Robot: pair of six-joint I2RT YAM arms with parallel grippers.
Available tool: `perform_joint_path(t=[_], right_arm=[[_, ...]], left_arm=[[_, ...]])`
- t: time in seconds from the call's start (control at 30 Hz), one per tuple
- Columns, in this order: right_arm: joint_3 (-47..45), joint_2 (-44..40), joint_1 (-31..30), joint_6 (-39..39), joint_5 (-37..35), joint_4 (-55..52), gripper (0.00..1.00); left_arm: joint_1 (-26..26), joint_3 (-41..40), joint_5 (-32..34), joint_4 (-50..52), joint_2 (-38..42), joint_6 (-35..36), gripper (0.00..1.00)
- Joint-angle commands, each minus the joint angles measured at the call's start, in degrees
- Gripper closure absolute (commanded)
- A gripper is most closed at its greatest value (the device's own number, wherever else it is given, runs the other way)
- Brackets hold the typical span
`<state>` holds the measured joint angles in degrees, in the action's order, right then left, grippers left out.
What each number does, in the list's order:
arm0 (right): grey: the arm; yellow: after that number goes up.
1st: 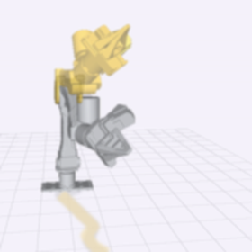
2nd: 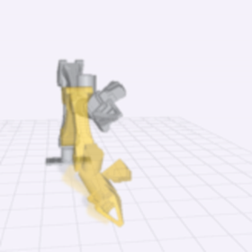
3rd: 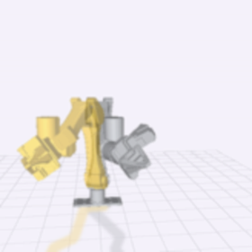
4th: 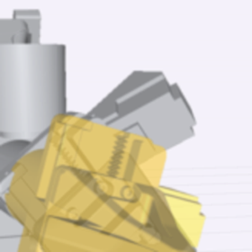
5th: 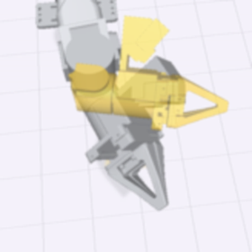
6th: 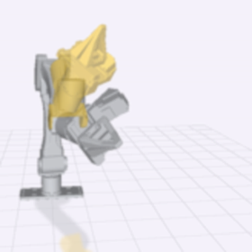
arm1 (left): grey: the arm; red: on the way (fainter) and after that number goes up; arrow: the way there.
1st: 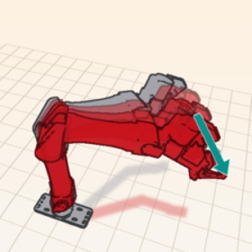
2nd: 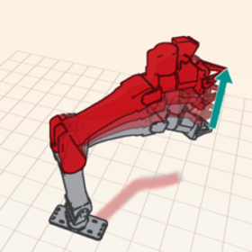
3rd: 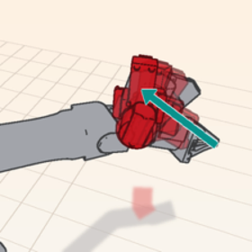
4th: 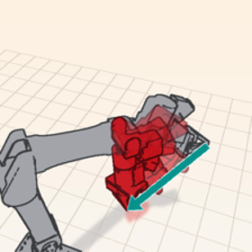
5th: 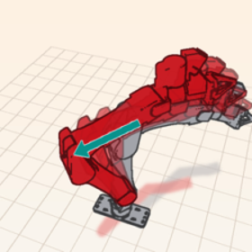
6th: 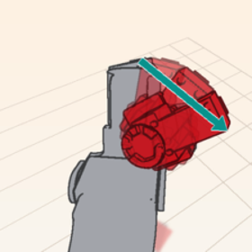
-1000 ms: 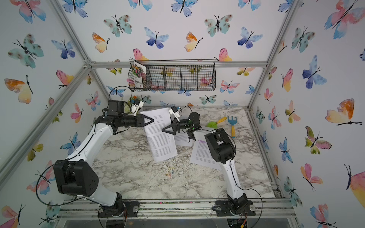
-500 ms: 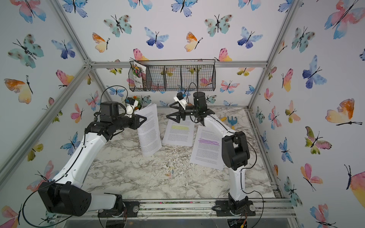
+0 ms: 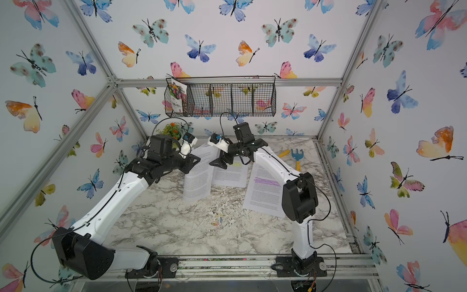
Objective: Unclip the paperclips from the documents
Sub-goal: Pick up the document from the center of the board.
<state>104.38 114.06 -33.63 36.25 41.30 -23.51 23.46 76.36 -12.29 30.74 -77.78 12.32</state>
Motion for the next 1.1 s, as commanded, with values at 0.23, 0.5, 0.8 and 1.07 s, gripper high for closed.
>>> perform_joint_path(t=[0.23,0.5,0.8,1.07], right_arm=[[-4.2,-7.5,0.1,5.8,-12.3,1.0,0.02],[-5.1,-8.9,0.0,6.6,-11.9,1.4,0.02],[-1.6,-4.6,-0.8,7.6,-5.2,-1.4,0.02],[-2.8,-4.5,-1.7,8.7,-2.8,-4.8,0.25]], left_arm=[[5.3,0.0,8.9,0.3,-2.4,6.6,0.72],[5.8,0.8,9.9,0.5,-3.2,7.3,0.73],[7.2,1.7,10.6,0.2,-3.8,7.5,0.71],[7.2,1.7,11.2,-1.3,-3.3,7.3,0.71]])
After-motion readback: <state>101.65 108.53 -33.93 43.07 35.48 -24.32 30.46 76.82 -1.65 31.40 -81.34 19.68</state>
